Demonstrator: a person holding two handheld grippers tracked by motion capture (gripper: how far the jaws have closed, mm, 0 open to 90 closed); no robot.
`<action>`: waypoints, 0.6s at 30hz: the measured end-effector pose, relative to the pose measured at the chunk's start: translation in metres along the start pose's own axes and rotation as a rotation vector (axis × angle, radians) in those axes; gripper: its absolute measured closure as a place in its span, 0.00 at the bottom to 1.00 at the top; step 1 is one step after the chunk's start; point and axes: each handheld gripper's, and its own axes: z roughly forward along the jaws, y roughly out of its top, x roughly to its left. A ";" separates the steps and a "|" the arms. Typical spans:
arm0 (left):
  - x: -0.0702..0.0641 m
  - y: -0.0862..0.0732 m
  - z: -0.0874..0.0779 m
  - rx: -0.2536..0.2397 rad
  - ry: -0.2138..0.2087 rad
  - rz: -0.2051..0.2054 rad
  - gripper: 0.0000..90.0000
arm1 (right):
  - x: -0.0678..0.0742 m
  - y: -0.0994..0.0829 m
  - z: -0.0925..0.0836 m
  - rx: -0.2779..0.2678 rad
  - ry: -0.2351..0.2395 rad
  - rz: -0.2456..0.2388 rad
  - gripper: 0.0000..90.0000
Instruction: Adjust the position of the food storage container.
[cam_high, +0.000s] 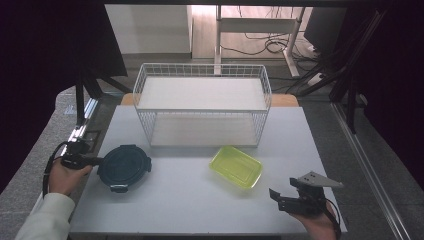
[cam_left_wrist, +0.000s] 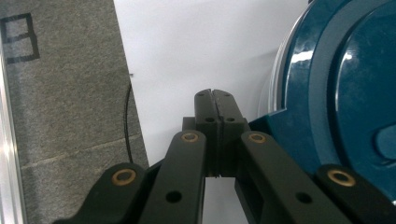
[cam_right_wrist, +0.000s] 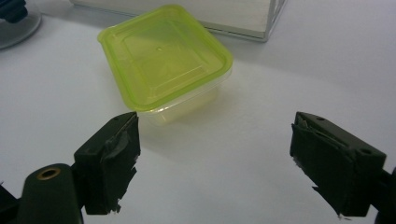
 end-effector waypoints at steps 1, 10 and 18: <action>-0.003 0.003 0.001 0.008 0.015 0.016 1.00 | -0.001 0.000 0.000 -0.001 -0.005 0.006 0.17; -0.017 0.014 0.008 0.014 -0.003 0.083 1.00 | -0.002 0.000 0.001 0.003 -0.002 0.008 0.18; -0.039 0.016 0.011 0.006 -0.039 0.149 1.00 | -0.002 -0.001 0.001 0.004 -0.004 0.007 0.18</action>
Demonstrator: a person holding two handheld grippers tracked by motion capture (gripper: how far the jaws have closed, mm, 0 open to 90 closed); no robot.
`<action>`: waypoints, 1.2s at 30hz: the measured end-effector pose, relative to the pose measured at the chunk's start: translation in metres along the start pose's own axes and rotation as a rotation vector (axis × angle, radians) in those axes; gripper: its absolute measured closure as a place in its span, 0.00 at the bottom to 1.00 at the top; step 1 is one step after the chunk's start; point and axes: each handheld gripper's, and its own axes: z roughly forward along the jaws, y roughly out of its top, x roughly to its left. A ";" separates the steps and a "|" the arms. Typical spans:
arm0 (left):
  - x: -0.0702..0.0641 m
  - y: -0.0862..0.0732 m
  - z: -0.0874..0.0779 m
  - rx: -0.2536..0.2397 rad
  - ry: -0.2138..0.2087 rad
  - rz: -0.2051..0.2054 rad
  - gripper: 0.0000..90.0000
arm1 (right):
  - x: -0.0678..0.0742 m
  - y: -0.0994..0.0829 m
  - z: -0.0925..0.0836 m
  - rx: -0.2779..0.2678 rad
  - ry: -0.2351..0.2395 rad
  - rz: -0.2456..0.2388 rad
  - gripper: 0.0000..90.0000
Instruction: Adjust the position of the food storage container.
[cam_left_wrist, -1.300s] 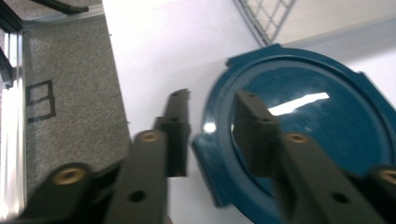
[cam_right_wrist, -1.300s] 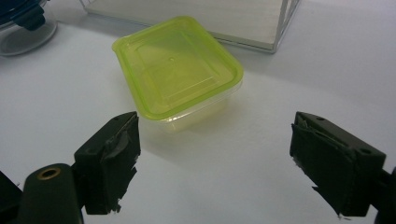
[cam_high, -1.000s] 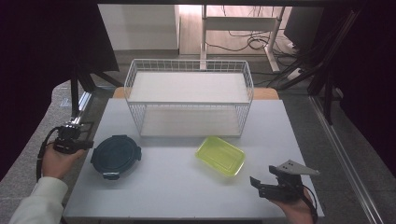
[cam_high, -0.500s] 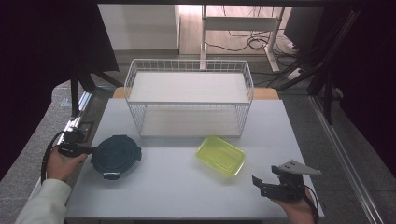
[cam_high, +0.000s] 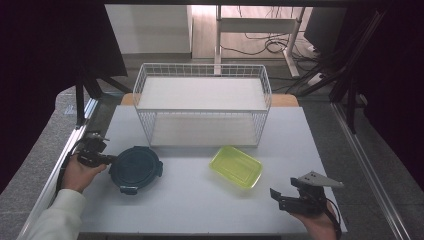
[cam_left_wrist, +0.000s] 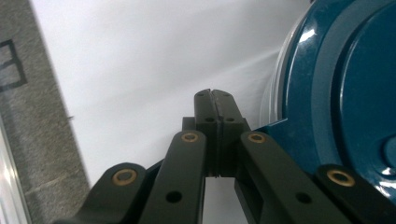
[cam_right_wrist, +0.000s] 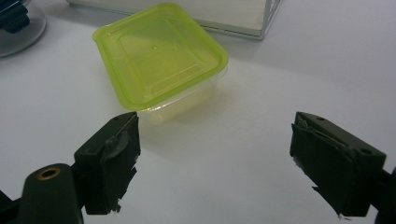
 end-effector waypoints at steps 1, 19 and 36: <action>-0.004 0.001 0.000 -0.003 -0.008 0.004 1.00 | 0.000 0.000 0.000 0.002 -0.001 -0.003 0.18; -0.047 0.017 0.013 -0.042 -0.090 0.076 1.00 | 0.000 -0.001 0.001 0.012 -0.008 -0.001 0.18; -0.093 0.019 0.022 -0.031 -0.140 0.188 1.00 | -0.001 -0.001 0.001 0.010 0.001 0.008 0.18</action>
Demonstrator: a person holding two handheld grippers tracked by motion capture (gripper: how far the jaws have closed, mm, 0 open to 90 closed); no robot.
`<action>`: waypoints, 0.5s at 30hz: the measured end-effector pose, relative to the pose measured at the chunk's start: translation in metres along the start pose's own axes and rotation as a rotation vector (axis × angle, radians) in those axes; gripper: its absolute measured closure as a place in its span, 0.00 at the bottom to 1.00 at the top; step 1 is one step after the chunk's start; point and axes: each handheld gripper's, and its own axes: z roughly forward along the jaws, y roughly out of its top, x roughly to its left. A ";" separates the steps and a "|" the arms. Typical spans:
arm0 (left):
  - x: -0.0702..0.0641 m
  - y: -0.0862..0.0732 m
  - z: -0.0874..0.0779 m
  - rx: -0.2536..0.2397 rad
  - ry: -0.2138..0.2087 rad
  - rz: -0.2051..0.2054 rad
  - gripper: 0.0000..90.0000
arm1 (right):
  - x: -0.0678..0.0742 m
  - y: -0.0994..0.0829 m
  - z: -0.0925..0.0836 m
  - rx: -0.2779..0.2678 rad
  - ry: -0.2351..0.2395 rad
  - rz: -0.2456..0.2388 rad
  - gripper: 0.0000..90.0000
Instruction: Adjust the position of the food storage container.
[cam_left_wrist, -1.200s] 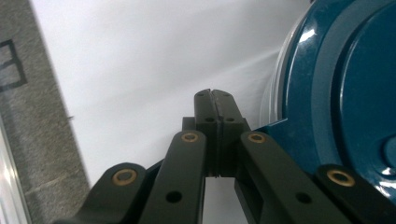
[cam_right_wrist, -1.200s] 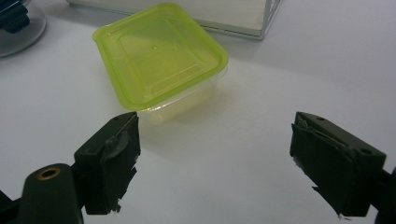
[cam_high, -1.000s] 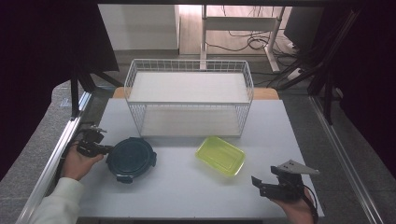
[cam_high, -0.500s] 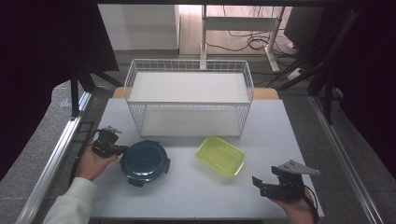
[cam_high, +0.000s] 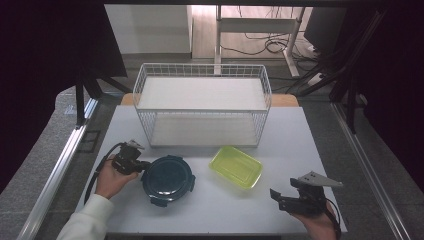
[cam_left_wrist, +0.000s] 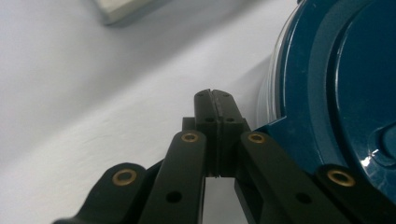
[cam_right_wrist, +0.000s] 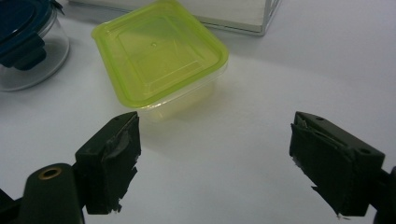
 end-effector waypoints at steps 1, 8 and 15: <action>-0.007 0.000 0.002 -0.002 -0.019 0.007 1.00 | 0.000 0.000 0.000 -0.002 -0.001 0.002 0.18; -0.023 -0.002 0.002 -0.012 -0.051 0.032 1.00 | -0.001 0.000 -0.001 -0.002 -0.003 0.002 0.18; -0.036 -0.007 0.003 -0.022 -0.080 0.047 1.00 | 0.001 0.000 0.000 0.000 0.001 -0.005 0.18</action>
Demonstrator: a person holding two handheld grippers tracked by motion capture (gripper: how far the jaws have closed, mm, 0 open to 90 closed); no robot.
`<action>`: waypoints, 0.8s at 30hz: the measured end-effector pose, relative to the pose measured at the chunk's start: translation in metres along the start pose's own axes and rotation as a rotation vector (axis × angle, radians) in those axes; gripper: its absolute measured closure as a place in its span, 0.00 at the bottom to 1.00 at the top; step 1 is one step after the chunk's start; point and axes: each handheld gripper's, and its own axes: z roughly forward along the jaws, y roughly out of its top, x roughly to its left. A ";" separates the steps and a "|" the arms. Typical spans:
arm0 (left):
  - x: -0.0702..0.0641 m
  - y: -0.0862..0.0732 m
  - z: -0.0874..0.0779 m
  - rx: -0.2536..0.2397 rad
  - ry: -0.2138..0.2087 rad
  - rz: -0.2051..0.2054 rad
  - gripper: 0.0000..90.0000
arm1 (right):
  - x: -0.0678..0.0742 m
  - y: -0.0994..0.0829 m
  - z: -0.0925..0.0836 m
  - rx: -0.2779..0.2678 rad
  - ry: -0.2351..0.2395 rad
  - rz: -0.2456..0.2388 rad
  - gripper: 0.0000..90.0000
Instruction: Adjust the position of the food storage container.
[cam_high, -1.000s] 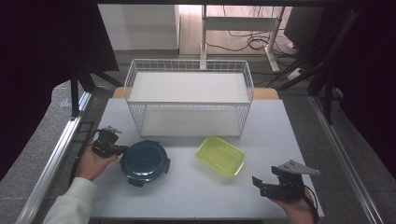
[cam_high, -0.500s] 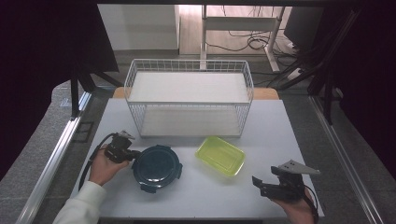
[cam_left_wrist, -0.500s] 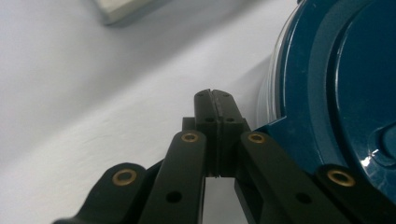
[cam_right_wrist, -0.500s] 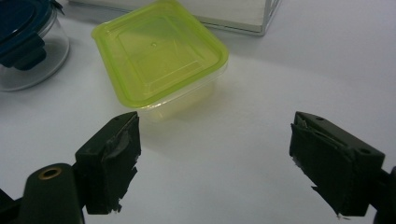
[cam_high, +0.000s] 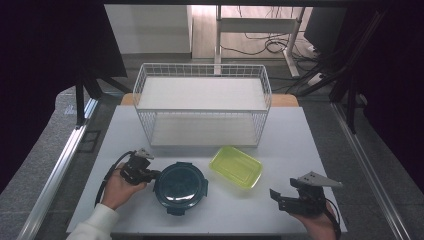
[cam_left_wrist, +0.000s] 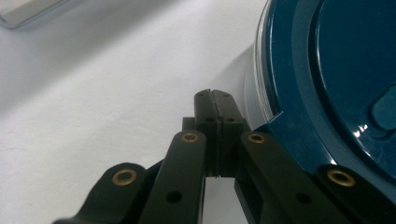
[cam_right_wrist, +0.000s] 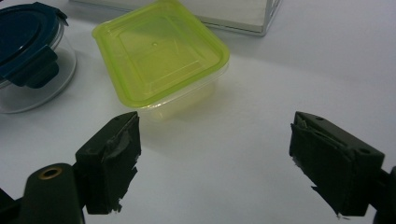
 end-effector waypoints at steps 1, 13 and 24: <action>0.000 0.000 0.000 0.000 0.000 0.000 1.00 | 0.000 0.000 0.000 0.001 -0.002 -0.001 0.18; -0.014 0.000 0.003 -0.008 -0.030 0.011 1.00 | 0.002 0.000 0.001 0.004 0.004 -0.004 0.18; -0.005 0.001 -0.009 -0.040 0.006 -0.016 1.00 | 0.003 0.001 -0.002 -0.016 -0.001 -0.007 0.18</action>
